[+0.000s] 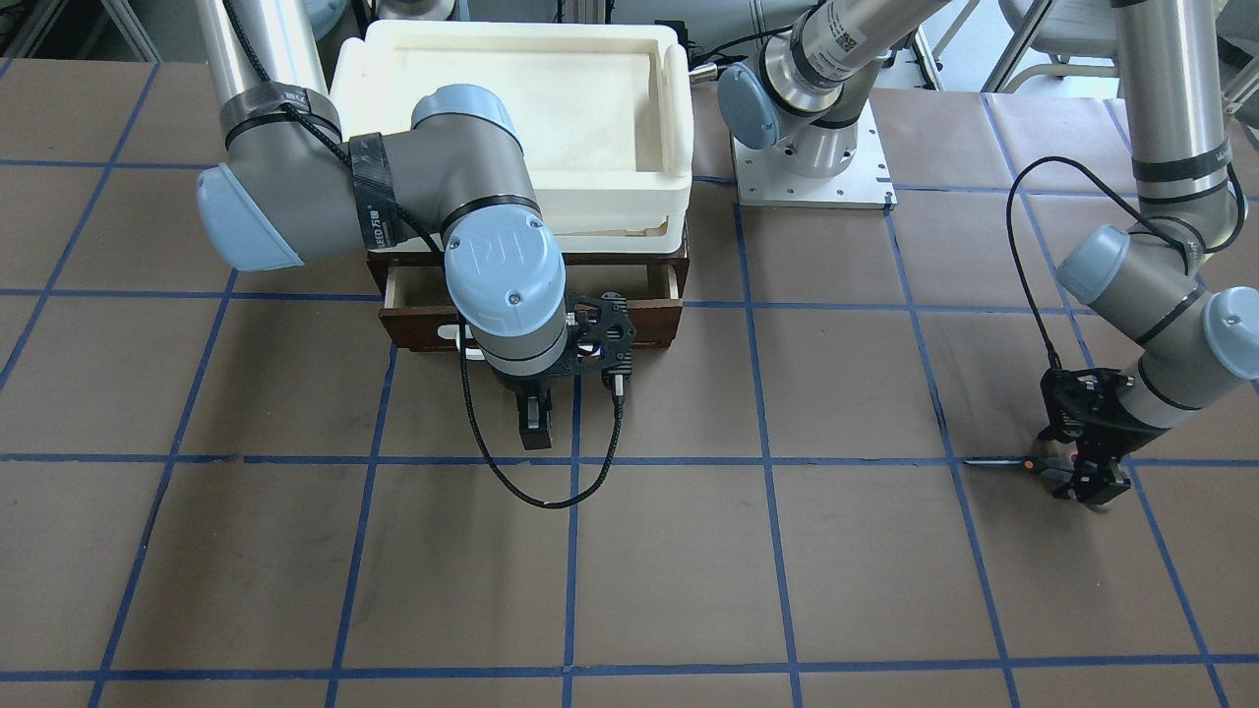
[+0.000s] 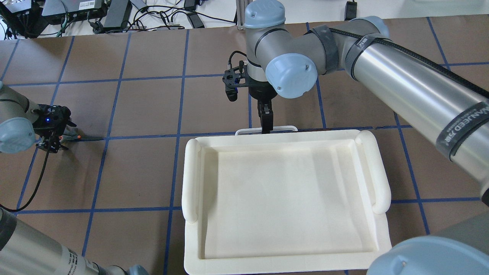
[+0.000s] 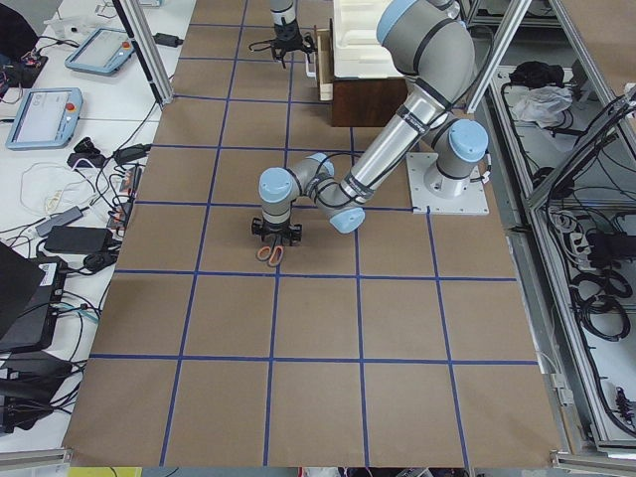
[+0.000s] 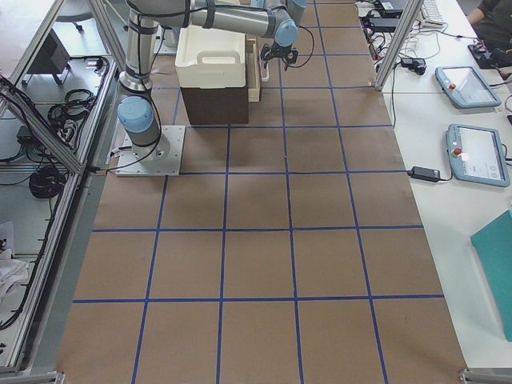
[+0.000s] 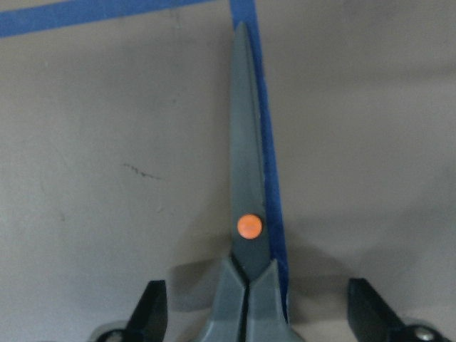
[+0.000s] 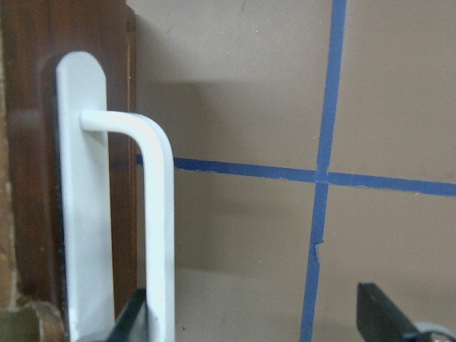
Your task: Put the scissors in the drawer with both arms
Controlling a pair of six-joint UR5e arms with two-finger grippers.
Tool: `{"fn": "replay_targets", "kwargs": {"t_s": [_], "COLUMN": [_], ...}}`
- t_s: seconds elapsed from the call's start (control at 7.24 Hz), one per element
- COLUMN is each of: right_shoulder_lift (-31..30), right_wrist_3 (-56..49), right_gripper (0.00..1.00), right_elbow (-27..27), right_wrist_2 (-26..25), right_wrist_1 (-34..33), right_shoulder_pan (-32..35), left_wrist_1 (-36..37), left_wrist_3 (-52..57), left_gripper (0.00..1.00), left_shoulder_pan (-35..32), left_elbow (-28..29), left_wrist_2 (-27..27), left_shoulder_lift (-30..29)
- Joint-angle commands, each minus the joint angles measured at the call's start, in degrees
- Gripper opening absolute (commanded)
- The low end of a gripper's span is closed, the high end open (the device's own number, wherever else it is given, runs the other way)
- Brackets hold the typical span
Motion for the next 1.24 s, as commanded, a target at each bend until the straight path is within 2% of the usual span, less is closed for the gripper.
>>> {"fn": "replay_targets", "kwargs": {"t_s": [0.0, 0.14, 0.55, 0.69, 0.97, 1.11], "right_shoulder_lift": [0.5, 0.3, 0.3, 0.4, 1.7, 2.1], "right_wrist_3": [-0.3, -0.3, -2.9, -3.4, -3.4, -3.3], "right_gripper": [1.0, 1.0, 1.0, 1.0, 1.0, 1.0], "right_elbow": [-0.7, -0.9, -1.9, -1.9, -2.6, -3.9], "right_wrist_2": [0.2, 0.1, 0.1, 0.1, 0.1, 0.2], "right_wrist_1": [-0.1, 0.3, 0.8, 0.5, 0.3, 0.4], "right_shoulder_pan": [-0.1, -0.6, -1.1, -1.2, -1.2, -1.2], "left_wrist_1": [0.0, 0.1, 0.1, 0.0, -0.4, -2.9], "left_wrist_3": [0.0, 0.0, 0.0, 0.0, -0.1, -0.3], "left_gripper": [0.71, 0.58, 0.3, 0.16, 0.14, 0.14], "left_shoulder_pan": [0.0, -0.1, -0.1, -0.1, -1.0, -1.5], "left_elbow": [0.1, 0.1, 0.3, 0.3, 0.5, 1.0], "left_wrist_2": [0.0, 0.0, -0.1, 0.0, 0.0, 0.1], "left_shoulder_lift": [0.0, 0.0, 0.0, 0.4, 2.0, 4.1]}}
